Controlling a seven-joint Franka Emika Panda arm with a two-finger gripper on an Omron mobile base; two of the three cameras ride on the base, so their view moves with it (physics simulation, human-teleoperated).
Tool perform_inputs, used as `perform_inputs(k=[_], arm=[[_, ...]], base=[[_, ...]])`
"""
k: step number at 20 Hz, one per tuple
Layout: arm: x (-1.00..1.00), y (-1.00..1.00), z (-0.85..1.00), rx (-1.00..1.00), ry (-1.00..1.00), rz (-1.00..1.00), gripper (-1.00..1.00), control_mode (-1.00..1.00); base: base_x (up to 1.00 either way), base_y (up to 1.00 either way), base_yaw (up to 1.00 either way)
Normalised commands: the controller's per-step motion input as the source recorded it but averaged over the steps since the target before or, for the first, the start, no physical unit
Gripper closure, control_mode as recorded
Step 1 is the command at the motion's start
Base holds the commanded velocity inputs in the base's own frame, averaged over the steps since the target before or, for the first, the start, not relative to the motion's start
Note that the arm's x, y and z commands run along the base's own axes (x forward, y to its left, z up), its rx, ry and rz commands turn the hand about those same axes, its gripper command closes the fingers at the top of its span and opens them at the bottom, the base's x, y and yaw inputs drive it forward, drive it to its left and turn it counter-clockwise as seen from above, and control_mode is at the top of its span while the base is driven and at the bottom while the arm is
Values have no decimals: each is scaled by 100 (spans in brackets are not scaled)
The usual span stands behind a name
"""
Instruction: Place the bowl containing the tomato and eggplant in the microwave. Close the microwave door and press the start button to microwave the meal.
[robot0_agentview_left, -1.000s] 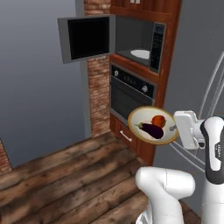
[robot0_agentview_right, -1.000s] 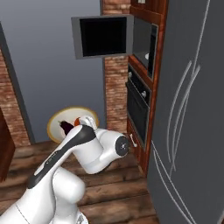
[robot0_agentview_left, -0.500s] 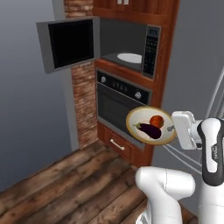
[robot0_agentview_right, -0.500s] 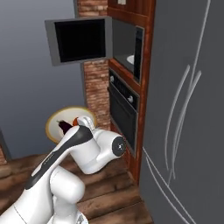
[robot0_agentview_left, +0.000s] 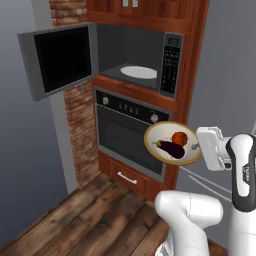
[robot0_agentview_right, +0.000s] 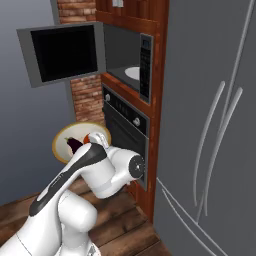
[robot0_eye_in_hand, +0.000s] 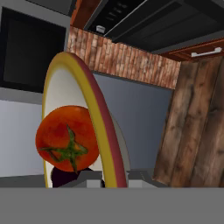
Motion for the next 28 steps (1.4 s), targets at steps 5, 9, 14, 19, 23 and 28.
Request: perform_inputs(k=[5, 9, 14, 19, 23, 28], arm=[[0, 0, 0, 0, 0, 0, 100, 100], [0, 0, 0, 0, 0, 0, 100, 100], [0, 0, 0, 0, 0, 0, 100, 100], [0, 0, 0, 0, 0, 0, 100, 100], [0, 0, 0, 0, 0, 0, 100, 100], [0, 0, 0, 0, 0, 0, 100, 100]], base=[[38, 77, -38], [32, 87, -38], [26, 89, -37], [28, 82, -36], [32, 74, -37], [30, 60, -37]])
